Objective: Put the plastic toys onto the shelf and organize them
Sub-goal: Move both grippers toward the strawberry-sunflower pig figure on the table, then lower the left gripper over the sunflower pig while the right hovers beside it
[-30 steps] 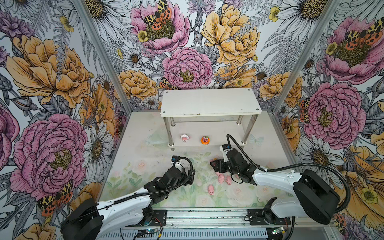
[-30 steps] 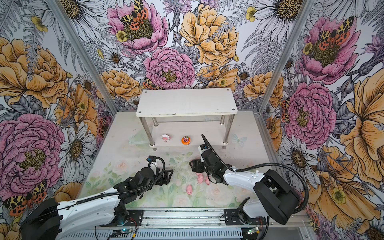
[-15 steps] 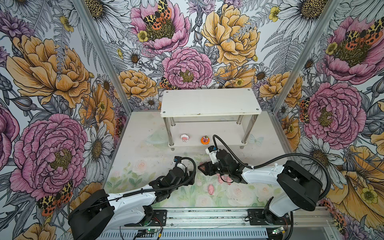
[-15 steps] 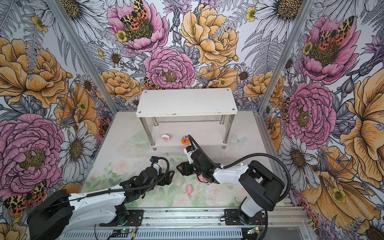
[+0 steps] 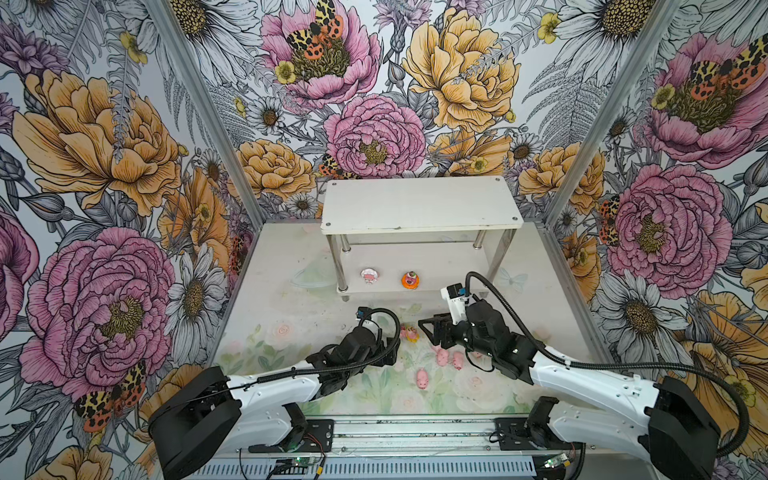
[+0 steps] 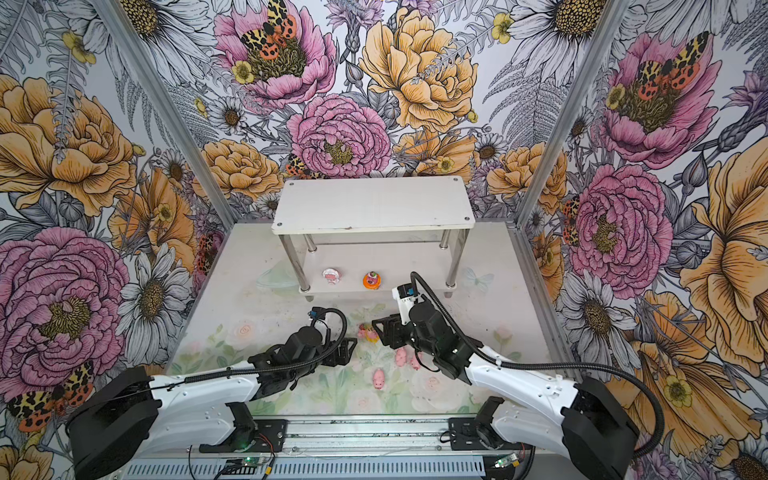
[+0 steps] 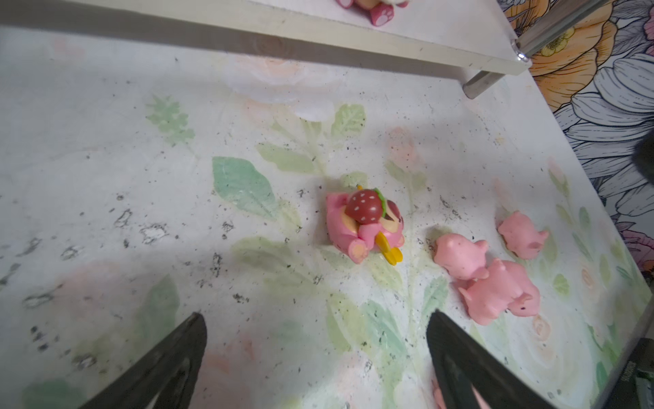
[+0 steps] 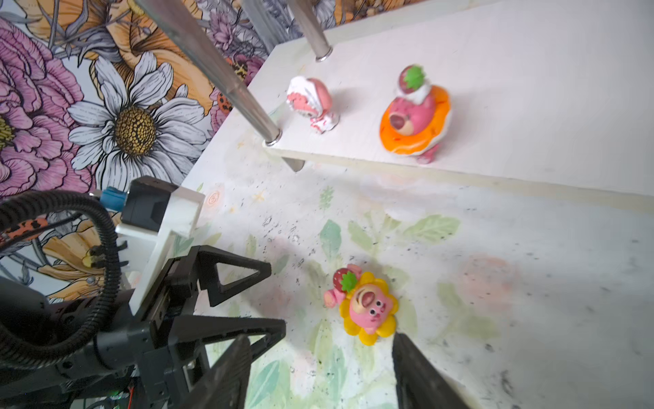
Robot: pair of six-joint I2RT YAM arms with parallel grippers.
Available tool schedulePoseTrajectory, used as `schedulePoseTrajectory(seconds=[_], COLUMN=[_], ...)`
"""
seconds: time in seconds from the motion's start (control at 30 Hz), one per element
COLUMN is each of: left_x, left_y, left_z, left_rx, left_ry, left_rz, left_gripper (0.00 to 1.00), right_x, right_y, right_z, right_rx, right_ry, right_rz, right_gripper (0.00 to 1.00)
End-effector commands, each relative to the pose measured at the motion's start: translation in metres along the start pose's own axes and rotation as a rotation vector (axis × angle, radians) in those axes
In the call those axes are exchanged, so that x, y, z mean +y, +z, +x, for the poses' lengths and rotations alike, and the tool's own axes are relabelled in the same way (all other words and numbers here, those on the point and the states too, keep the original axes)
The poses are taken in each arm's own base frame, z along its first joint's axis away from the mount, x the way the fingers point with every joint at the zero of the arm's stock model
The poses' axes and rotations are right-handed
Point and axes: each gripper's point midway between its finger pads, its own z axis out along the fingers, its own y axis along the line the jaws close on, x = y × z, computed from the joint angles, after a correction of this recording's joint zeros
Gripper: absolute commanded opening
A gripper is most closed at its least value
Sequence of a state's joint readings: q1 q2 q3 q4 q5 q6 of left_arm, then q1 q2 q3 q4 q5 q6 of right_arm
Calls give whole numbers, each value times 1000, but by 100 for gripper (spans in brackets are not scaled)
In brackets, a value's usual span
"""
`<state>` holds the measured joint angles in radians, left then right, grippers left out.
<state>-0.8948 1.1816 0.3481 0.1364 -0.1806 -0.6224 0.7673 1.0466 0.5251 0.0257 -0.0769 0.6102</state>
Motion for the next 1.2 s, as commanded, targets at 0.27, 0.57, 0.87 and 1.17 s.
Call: schedulePoseTrajectory(seconds=[0.27,0.57,0.87,1.17], left_x=[-37,-47,-49,-29], left_y=[37,48,55,63], left_z=[1,-3,-16,-14], left_rx=[56,50,25,25], left_ry=[12,-7,-31,-57], left_rz=[95,127,128,66], left_gripper=[99,94,90,69], right_x=[-46,-49,-46,-44], right_y=[-15,-13,4,4], right_z=[24,33,48,44], right_rx=[37,58,76,63], right_ry=[69,75,163,156], right_rz=[131,128,63,53], right_gripper=[65,64,58,56])
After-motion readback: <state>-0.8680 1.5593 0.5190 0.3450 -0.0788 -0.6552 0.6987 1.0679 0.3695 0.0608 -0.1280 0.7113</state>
